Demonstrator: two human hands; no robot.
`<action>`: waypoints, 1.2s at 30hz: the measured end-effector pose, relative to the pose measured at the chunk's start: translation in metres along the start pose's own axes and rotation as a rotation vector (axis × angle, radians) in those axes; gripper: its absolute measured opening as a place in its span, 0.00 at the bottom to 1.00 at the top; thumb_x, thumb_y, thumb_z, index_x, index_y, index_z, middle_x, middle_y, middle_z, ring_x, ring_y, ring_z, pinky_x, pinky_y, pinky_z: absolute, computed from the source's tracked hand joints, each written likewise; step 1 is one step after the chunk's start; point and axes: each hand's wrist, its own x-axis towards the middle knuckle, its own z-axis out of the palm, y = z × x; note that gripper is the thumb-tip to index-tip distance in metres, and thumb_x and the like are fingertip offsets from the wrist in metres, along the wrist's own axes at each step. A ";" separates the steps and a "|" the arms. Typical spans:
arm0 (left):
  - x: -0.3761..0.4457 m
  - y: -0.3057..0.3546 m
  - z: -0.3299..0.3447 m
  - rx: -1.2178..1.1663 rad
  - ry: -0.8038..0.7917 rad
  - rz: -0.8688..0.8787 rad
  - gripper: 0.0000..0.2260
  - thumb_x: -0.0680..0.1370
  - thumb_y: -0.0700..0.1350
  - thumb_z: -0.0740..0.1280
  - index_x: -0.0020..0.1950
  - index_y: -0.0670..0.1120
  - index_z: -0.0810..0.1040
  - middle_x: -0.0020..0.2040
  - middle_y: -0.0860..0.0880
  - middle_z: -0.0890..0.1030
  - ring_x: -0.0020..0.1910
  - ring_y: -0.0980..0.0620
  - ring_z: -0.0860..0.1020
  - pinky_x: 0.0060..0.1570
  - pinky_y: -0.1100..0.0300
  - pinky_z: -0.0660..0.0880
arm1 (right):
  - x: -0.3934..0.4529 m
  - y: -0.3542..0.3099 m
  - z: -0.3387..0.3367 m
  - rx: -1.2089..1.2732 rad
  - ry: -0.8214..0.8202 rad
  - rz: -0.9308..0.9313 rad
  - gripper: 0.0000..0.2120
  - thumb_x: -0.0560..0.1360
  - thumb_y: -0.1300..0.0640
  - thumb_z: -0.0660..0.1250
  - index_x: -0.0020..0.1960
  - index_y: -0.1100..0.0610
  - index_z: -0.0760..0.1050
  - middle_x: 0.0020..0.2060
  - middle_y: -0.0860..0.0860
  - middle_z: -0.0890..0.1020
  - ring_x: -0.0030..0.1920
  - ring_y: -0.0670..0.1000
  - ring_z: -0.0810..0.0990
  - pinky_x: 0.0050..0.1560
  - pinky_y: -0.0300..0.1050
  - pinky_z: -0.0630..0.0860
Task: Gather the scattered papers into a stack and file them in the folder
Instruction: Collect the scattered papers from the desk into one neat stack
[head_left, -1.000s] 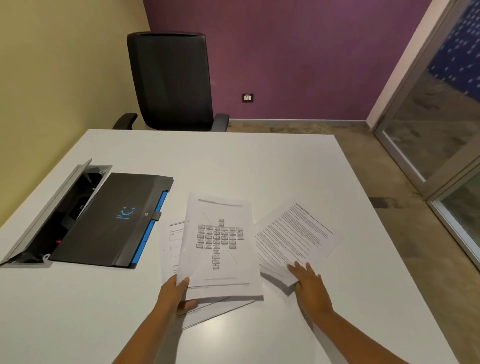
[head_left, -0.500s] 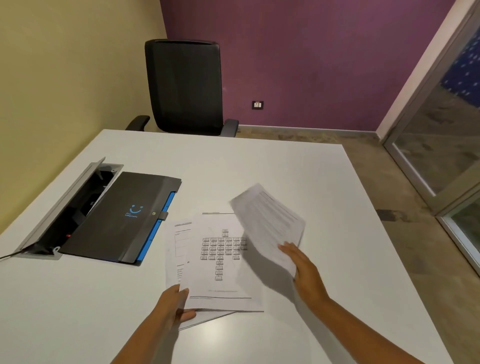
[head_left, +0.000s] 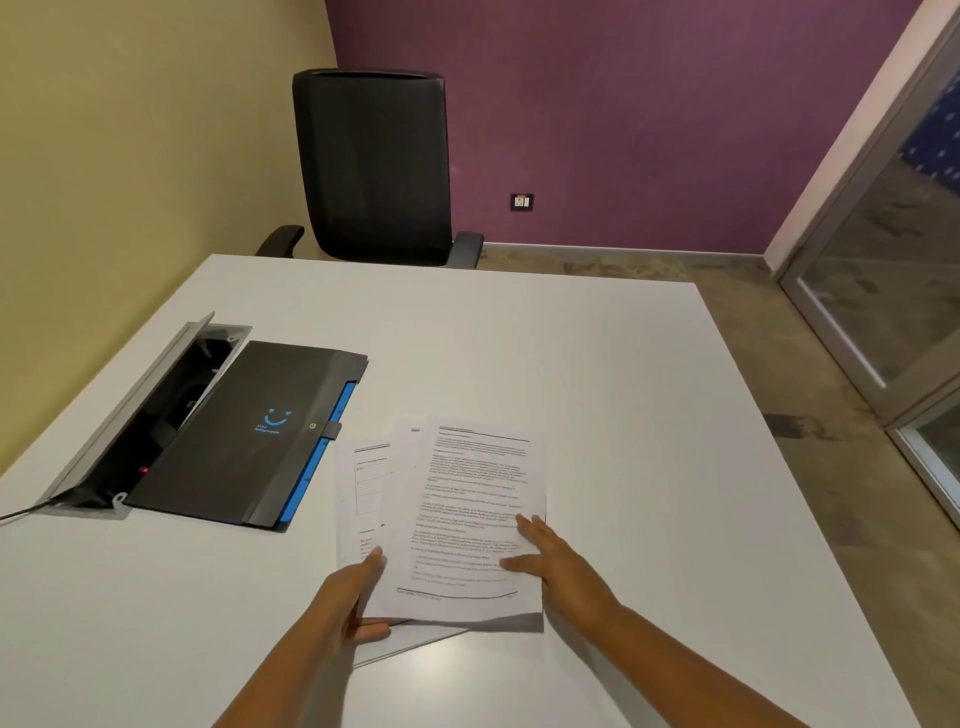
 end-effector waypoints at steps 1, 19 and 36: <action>0.001 0.000 0.000 0.022 0.009 0.012 0.16 0.75 0.51 0.67 0.59 0.45 0.73 0.54 0.41 0.81 0.47 0.39 0.83 0.33 0.51 0.81 | -0.002 -0.003 -0.002 -0.056 0.005 -0.056 0.34 0.69 0.45 0.70 0.72 0.44 0.62 0.70 0.36 0.58 0.71 0.39 0.59 0.74 0.43 0.55; -0.014 0.028 0.032 0.172 -0.113 0.447 0.15 0.78 0.39 0.63 0.64 0.42 0.74 0.59 0.41 0.80 0.58 0.42 0.78 0.63 0.42 0.72 | 0.015 -0.023 -0.053 0.547 0.201 0.186 0.20 0.75 0.53 0.67 0.65 0.57 0.72 0.58 0.54 0.81 0.56 0.54 0.80 0.63 0.53 0.74; -0.044 0.070 0.060 0.037 -0.134 0.669 0.12 0.71 0.42 0.72 0.51 0.55 0.78 0.47 0.57 0.83 0.49 0.55 0.80 0.50 0.57 0.77 | -0.001 -0.050 -0.057 0.440 0.298 -0.058 0.12 0.69 0.58 0.74 0.50 0.48 0.77 0.46 0.45 0.82 0.48 0.45 0.81 0.43 0.35 0.78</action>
